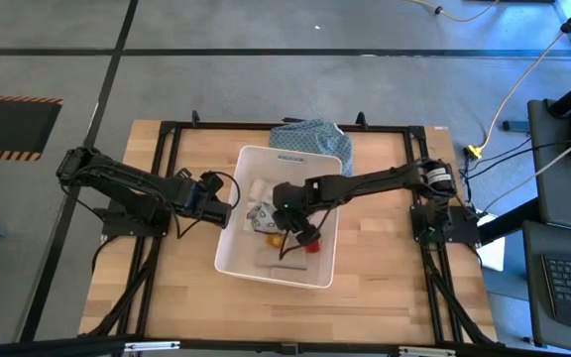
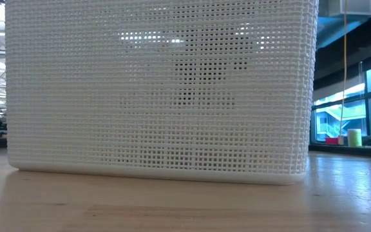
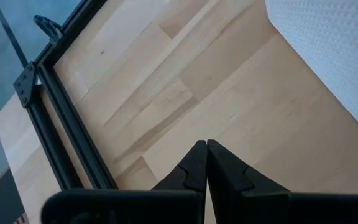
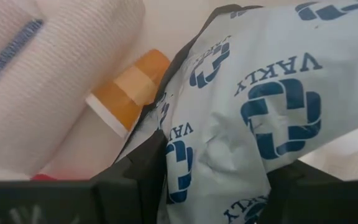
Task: Pick & place medical supplies in basket/bin
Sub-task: Put the light blue mailer bag into the white bin
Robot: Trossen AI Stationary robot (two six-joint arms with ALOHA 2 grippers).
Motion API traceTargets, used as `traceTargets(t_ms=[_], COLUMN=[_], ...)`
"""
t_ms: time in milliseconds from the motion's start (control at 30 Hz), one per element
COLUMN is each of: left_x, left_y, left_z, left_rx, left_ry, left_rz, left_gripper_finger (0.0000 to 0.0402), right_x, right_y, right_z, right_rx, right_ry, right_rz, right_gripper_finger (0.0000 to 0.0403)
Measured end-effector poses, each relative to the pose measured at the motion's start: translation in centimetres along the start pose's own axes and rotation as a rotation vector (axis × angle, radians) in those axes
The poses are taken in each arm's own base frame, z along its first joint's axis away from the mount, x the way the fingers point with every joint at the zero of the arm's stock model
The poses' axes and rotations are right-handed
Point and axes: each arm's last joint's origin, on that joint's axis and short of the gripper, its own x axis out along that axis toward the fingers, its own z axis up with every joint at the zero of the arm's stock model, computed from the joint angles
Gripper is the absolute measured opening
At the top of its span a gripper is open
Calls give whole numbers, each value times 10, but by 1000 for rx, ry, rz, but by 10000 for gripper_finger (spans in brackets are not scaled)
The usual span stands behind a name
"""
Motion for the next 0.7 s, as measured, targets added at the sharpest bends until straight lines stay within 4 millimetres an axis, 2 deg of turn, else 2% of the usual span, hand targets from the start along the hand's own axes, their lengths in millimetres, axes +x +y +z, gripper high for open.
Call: traceTargets(t_ms=[267, 700], left_x=[0, 0], left_y=[0, 0], left_z=[0, 0], left_rx=[0, 2], left_ry=[0, -1], left_rz=[0, 4], left_gripper_finger=[6, 5], right_x=[27, 30], right_y=[3, 6], right_z=[-5, 0], right_rx=[-13, -64], right_ry=[49, 19], right_rz=[30, -9], right_gripper_finger=[177, 178])
